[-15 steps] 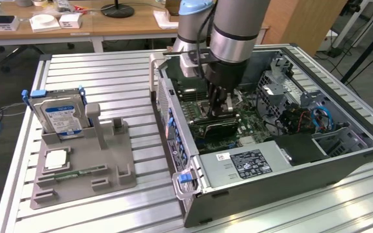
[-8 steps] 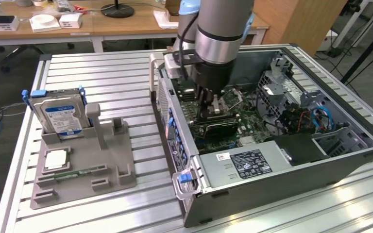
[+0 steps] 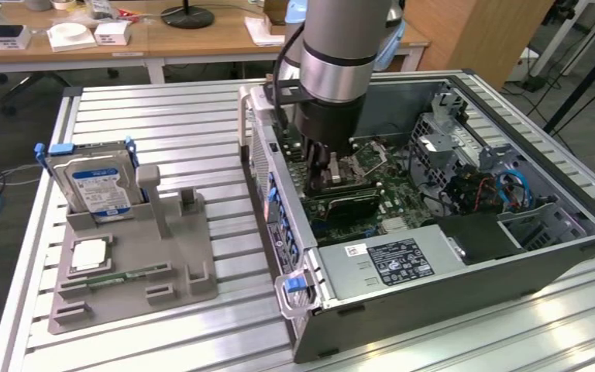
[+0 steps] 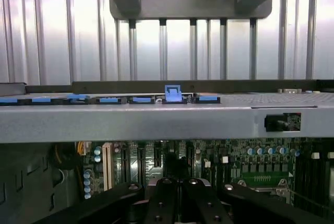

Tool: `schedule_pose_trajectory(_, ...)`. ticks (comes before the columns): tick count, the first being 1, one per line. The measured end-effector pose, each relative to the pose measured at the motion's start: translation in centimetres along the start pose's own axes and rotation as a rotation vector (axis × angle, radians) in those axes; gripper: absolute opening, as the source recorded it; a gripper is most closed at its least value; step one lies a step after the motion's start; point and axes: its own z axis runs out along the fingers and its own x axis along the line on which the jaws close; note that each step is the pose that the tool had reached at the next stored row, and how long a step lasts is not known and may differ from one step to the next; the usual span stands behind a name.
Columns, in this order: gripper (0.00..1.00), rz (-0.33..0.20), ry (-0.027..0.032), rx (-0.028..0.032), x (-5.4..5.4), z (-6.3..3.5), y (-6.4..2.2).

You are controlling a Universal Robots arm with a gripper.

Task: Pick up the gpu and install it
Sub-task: 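Press down on the gpu until it lock into place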

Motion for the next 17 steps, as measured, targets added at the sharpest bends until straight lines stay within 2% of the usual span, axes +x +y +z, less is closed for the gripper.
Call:
schedule_pose_trajectory(1,0.11,0.0,0.0005,-0.0034,0.0,-0.01,0.04)
schedule_pose_trajectory(4,0.11,0.0,0.0005,-0.0067,0.0,-0.01,0.44)
schedule_pose_trajectory(11,0.11,0.001,0.0012,-0.0195,-0.2,-0.02,1.31)
schedule_pose_trajectory(17,0.11,0.001,0.0012,-0.0208,-0.2,-0.05,1.63)
